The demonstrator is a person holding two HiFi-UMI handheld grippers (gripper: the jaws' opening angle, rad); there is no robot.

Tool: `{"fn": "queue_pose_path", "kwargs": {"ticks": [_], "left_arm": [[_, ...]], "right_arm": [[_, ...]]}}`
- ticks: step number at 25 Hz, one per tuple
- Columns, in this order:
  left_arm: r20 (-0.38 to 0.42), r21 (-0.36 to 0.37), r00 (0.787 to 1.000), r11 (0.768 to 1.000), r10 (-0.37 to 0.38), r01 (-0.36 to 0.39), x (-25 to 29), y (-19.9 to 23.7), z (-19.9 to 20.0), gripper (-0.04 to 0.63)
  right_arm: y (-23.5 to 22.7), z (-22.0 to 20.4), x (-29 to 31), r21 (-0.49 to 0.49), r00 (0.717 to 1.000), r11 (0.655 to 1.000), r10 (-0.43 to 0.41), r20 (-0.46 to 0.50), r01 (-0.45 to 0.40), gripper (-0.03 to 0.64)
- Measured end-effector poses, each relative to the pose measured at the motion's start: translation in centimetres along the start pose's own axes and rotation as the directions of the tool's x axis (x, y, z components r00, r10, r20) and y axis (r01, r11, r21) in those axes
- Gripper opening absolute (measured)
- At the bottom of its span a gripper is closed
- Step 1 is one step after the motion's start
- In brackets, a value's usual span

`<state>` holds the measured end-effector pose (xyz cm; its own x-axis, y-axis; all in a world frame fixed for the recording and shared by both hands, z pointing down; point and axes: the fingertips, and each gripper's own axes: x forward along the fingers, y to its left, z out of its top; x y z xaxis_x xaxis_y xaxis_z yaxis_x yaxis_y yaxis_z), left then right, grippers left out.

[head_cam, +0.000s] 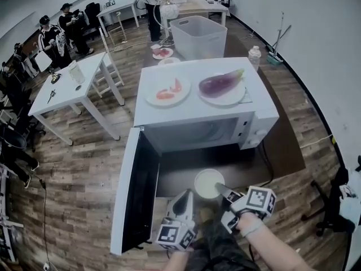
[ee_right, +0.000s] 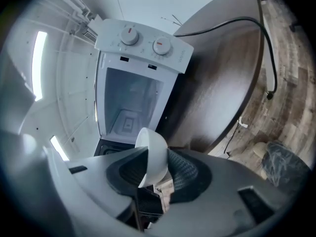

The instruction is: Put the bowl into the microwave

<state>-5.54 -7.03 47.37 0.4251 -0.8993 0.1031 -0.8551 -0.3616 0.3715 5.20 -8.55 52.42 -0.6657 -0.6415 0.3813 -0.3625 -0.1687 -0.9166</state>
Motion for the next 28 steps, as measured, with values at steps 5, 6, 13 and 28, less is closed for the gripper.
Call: {"fn": "queue_pose_path", "kwargs": {"ticks": [5, 6, 13, 28], "left_arm": [[0.024, 0.011, 0.999, 1.0, 0.025, -0.026, 1.7, 1.0, 0.1, 0.0], [0.025, 0.005, 0.999, 0.999, 0.033, -0.033, 1.9, 1.2, 0.0, 0.0], [0.022, 0.005, 0.999, 0.999, 0.034, -0.035, 3.7, 1.9, -0.2, 0.0], [0.026, 0.001, 0.999, 1.0, 0.023, -0.023, 7.2, 3.1, 0.9, 0.001]], "right_arm": [[0.3, 2.1, 1.6, 0.004, 1.0, 1.0, 0.015, 0.01, -0.015, 0.117], [0.4, 2.4, 1.9, 0.002, 1.0, 1.0, 0.021, 0.008, -0.021, 0.117], [0.8, 4.3, 3.8, -0.001, 1.0, 1.0, 0.01, 0.01, -0.01, 0.117], [3.6, 7.3, 8.0, -0.001, 0.999, 1.0, 0.017, 0.042, -0.017, 0.117]]}}
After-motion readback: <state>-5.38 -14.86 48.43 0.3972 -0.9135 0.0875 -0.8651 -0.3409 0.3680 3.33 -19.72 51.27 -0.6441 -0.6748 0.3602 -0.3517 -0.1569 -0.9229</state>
